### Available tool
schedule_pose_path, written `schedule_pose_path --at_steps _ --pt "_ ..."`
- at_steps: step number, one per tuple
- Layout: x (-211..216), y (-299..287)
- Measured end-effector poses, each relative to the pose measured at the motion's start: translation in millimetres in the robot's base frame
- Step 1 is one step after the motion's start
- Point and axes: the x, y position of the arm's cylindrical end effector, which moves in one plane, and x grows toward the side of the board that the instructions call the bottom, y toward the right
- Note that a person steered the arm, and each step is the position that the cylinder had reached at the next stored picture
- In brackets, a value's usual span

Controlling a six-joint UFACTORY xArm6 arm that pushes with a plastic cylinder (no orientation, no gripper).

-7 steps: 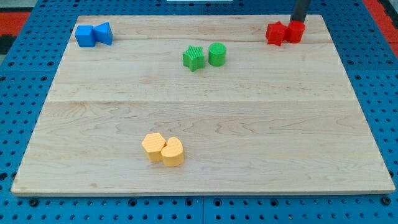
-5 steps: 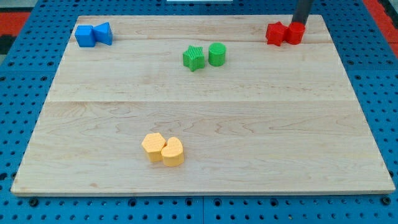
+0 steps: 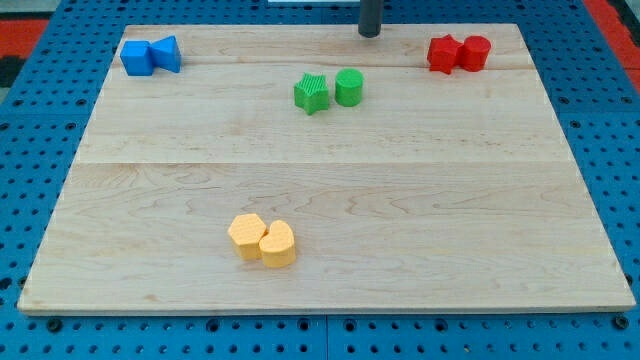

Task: Keep green circle on left side of red star

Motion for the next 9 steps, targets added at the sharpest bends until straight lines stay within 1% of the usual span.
schedule_pose_path --at_steps 1,2,3,4,5,6,7,8,9 --pt "33 39" --pt "83 45" --pt "126 40" --pt "151 18" --pt "144 -20" --pt "113 -37" --pt "90 -38" --pt "85 -68" --pt "68 -83"
